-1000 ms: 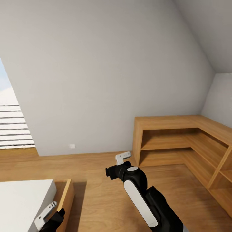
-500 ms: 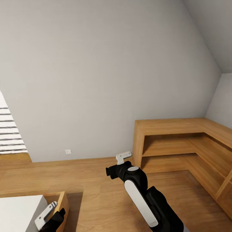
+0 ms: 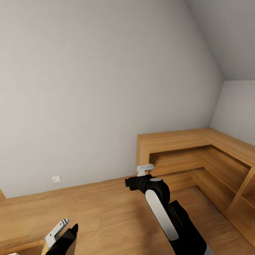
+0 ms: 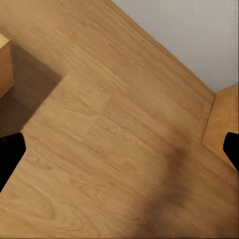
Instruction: In the bedroom, organize the workspace by keeping the computer under the desk, ensuring the monitor is on the desk, placing the keyboard on the desk next to the monitor, placing the mouse on the desk next to the keyboard, moving the folder from the swivel chair onto the desk next to the mouse, stacking the notebook on top of the folder with the pen on top of the notebook, and positioning the swivel chair next to the desk.
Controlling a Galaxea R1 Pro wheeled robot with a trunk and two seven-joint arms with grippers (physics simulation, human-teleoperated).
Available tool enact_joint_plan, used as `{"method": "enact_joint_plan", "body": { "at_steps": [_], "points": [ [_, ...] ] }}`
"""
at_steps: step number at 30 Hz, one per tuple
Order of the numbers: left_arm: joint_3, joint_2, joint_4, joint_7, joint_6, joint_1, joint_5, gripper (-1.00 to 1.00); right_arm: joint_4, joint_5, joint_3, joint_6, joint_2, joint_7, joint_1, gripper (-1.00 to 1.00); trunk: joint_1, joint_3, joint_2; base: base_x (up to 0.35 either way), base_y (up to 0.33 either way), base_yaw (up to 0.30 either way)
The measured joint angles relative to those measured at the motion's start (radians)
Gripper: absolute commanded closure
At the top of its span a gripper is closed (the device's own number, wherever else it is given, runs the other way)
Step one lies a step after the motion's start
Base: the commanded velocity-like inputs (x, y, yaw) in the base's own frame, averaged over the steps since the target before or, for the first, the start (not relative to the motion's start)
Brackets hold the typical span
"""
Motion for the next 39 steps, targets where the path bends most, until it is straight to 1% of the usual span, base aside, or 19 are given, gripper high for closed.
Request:
{"method": "enact_joint_plan", "body": {
  "at_steps": [1, 2, 6, 13, 24, 29, 33, 35, 36, 39],
  "points": [
    [0.000, -0.007, 0.010, -0.053, 0.014, -0.003, 0.000, -1.00, 0.000, 0.000, -0.002, -0.001, 0.000, -0.001, 0.000, -1.00, 0.000, 0.000, 0.000, 0.036, 0.010, -0.298],
    [0.001, -0.012, 0.013, -0.076, 0.018, -0.004, 0.000, -1.00, 0.000, 0.000, -0.002, -0.002, 0.000, -0.002, 0.000, -1.00, 0.000, 0.000, 0.000, 0.023, 0.006, -0.298],
    [0.001, -0.015, 0.015, -0.090, 0.021, -0.005, 0.000, -1.00, 0.000, 0.000, -0.003, -0.002, -0.001, -0.002, 0.001, -1.00, 0.000, 0.000, 0.000, 0.010, 0.003, -0.298],
    [0.001, -0.017, 0.016, -0.092, 0.021, -0.005, 0.001, -1.00, 0.000, 0.000, -0.003, -0.002, -0.001, -0.003, 0.000, -1.00, 0.000, 0.000, 0.000, 0.035, 0.000, -0.298],
    [0.001, -0.017, 0.016, -0.092, 0.021, -0.005, 0.000, -1.00, 0.000, 0.000, -0.003, -0.003, -0.001, -0.003, 0.000, -1.00, 0.000, 0.000, 0.000, 0.281, -0.003, -0.298],
    [0.001, -0.017, 0.016, -0.093, 0.022, -0.005, -0.017, -1.00, 0.000, 0.000, -0.003, -0.001, -0.001, -0.003, 0.000, -1.00, 0.000, 0.000, 0.000, 0.330, -0.080, -0.298],
    [0.001, -0.018, 0.016, -0.094, 0.022, -0.005, -0.029, -1.00, 0.000, 0.003, -0.004, 0.001, -0.002, -0.003, 0.001, -1.00, 0.000, 0.000, 0.000, 0.189, -0.057, -0.298],
    [0.000, -0.024, 0.016, -0.094, 0.022, -0.005, -0.032, -1.00, 0.000, 0.003, -0.004, 0.001, -0.004, -0.003, 0.008, -1.00, 0.000, 0.000, 0.000, 0.061, -0.019, -0.298],
    [0.001, -0.030, 0.017, -0.095, 0.023, -0.005, -0.035, -1.00, 0.000, 0.002, -0.005, 0.001, -0.005, -0.003, 0.028, -1.00, 0.000, 0.000, 0.000, 0.029, -0.009, -0.298],
    [0.001, -0.033, 0.016, -0.100, 0.023, -0.005, -0.036, -1.00, 0.000, 0.003, -0.006, 0.001, -0.006, -0.004, 0.056, -1.00, 0.000, 0.000, 0.000, 0.015, -0.004, -0.298]
  ]
}}
